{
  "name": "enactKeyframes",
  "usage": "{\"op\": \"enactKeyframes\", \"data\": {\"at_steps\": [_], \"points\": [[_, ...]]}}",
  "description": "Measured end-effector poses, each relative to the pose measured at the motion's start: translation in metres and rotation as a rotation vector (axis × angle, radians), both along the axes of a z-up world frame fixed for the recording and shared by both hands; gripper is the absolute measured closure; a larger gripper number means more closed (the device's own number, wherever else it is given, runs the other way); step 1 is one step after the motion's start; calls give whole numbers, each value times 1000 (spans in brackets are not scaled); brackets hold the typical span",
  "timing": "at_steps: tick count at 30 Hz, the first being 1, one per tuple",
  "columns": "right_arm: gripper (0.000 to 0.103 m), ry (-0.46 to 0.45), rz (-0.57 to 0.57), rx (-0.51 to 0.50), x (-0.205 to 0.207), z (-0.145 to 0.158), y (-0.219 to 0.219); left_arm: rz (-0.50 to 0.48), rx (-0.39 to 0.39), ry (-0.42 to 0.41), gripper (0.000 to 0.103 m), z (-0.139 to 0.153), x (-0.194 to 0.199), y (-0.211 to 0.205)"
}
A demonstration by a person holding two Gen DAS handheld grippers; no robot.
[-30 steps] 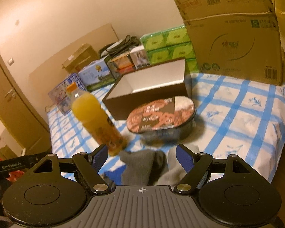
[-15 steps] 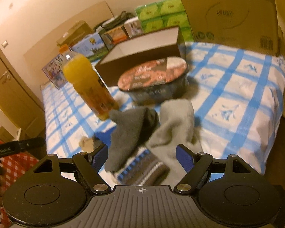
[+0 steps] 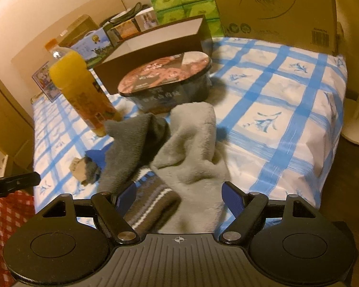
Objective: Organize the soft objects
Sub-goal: 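Grasp the grey fuzzy sock with the right tool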
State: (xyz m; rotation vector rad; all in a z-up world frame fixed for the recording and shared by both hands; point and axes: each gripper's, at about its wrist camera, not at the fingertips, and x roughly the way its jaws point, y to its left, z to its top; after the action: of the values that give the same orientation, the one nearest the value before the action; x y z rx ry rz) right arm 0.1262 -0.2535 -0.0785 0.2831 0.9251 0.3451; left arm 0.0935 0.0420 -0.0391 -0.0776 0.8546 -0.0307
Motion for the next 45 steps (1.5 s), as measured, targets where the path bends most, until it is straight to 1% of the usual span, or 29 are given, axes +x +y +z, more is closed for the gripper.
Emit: {"op": "enactKeyframes", "data": {"at_steps": [5, 15, 22, 29, 33, 34, 35, 37, 40, 45], "points": [[25, 11, -7, -20, 10, -12, -2, 12, 35, 18, 29, -12, 9, 4], [25, 11, -14, -31, 37, -27, -5, 47, 56, 56, 29, -30, 28, 19], [25, 14, 1, -37, 55, -38, 2, 64, 80, 75, 29, -43, 36, 28], [25, 35, 0, -48, 72, -54, 8, 77, 87, 100, 29, -56, 42, 35], [25, 35, 16, -39, 79, -61, 12, 80, 99, 116, 29, -64, 47, 38], [35, 29, 20, -37, 80, -61, 13, 81, 99, 119, 29, -66, 49, 39], [59, 17, 22, -40, 80, -61, 15, 82, 98, 120, 29, -67, 49, 40], [87, 14, 48, -51, 82, -61, 17, 83, 98, 120, 29, -69, 50, 42], [92, -12, 51, -41, 81, -54, 14, 84, 97, 119, 29, -72, 52, 44], [95, -99, 14, -7, 77, -25, 5, 88, 92, 128, 29, -77, 55, 47]]}}
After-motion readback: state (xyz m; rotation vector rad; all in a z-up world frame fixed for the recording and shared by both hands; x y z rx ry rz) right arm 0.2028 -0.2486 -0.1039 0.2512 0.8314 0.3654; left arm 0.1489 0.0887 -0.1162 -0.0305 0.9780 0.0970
